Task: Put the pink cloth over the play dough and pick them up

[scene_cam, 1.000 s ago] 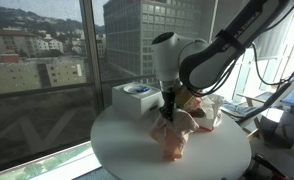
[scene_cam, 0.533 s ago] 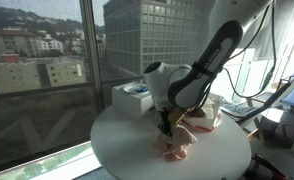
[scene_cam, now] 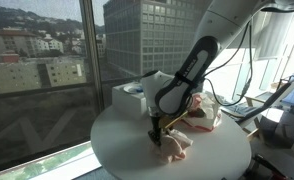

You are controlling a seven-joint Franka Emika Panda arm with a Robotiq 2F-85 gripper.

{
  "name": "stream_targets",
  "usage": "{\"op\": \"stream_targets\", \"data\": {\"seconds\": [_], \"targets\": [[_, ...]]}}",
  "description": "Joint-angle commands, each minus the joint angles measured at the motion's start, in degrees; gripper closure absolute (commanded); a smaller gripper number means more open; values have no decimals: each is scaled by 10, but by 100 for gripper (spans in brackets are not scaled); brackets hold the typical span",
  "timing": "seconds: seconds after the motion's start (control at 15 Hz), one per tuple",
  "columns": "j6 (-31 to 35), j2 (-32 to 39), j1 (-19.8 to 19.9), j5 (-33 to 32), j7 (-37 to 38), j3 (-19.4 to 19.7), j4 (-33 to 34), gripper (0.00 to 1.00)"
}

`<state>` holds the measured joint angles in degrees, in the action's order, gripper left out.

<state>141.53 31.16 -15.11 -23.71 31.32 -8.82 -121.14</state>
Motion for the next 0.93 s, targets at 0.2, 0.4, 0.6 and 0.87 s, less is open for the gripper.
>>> {"op": "stream_targets", "data": {"seconds": [0.2,0.4,0.6,0.87], "targets": [[-14,-46,-11,94,-90,33,2,0],[-53,-122,-11,103,-81,40,-21,0],[-108,-191,-9,103,-71,34,-29,0],[-173,-259,0,124,-73,12,-38,0]]}}
